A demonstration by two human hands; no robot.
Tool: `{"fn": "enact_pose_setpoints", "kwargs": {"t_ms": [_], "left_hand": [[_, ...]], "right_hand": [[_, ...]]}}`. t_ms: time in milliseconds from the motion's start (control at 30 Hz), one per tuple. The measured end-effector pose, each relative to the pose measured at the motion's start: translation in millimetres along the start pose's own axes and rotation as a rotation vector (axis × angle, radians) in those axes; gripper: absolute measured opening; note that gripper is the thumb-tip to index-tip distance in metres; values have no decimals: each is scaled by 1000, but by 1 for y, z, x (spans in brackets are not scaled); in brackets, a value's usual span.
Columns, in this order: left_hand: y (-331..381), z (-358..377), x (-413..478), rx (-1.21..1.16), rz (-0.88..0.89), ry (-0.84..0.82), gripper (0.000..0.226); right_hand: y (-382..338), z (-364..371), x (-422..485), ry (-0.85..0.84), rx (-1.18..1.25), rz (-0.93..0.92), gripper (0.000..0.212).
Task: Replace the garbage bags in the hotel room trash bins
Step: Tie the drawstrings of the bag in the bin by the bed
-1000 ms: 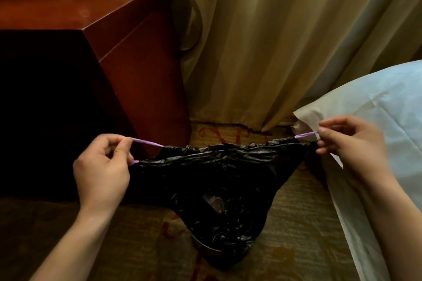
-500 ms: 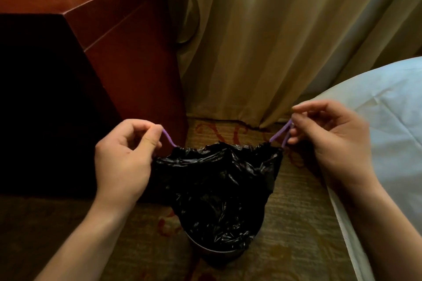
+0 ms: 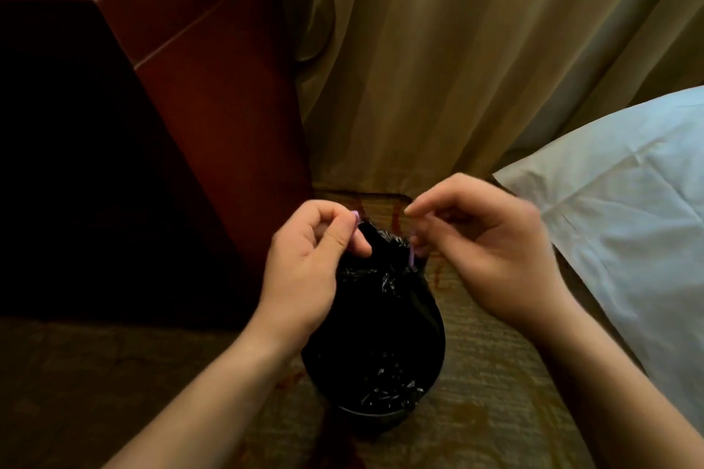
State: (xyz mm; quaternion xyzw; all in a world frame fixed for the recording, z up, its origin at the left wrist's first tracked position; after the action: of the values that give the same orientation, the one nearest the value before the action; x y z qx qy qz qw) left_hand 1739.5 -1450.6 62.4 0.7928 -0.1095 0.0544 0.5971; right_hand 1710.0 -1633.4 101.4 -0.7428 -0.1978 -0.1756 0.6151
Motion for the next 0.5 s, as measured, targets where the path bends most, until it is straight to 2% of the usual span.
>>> {"fn": "enact_pose_setpoints", "kwargs": {"t_ms": [100, 200, 267, 367, 433, 500], "left_hand": [[-8, 10, -4, 110, 38, -118, 16], [-2, 13, -8, 169, 102, -251, 30], [0, 11, -8, 238, 149, -283, 36], [-3, 6, -6, 376, 155, -320, 18], [-6, 4, -6, 429, 78, -379, 14], [-9, 4, -7, 420, -13, -462, 28]], "right_hand": [[-6, 17, -1, -202, -148, -71, 13], [-9, 26, -1, -285, -196, -107, 13], [-9, 29, -1, -277, -213, -117, 13], [-7, 30, -2, -230, -245, -92, 21], [-6, 31, -4, -197, -244, -61, 27], [-5, 33, -5, -181, -198, -28, 24]]}}
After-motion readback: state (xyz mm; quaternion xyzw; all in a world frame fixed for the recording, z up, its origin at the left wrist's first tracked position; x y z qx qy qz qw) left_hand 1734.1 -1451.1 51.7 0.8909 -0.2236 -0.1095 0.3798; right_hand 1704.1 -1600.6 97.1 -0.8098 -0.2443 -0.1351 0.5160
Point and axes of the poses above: each hand's wrist, its own x-axis towards the middle knuckle, its own z-axis out of the palm, y = z × x, the point moved 4 cm from there along x, towards the middle knuckle, and after that the axes turned 12 degrees about x, right-handed, at the moved point
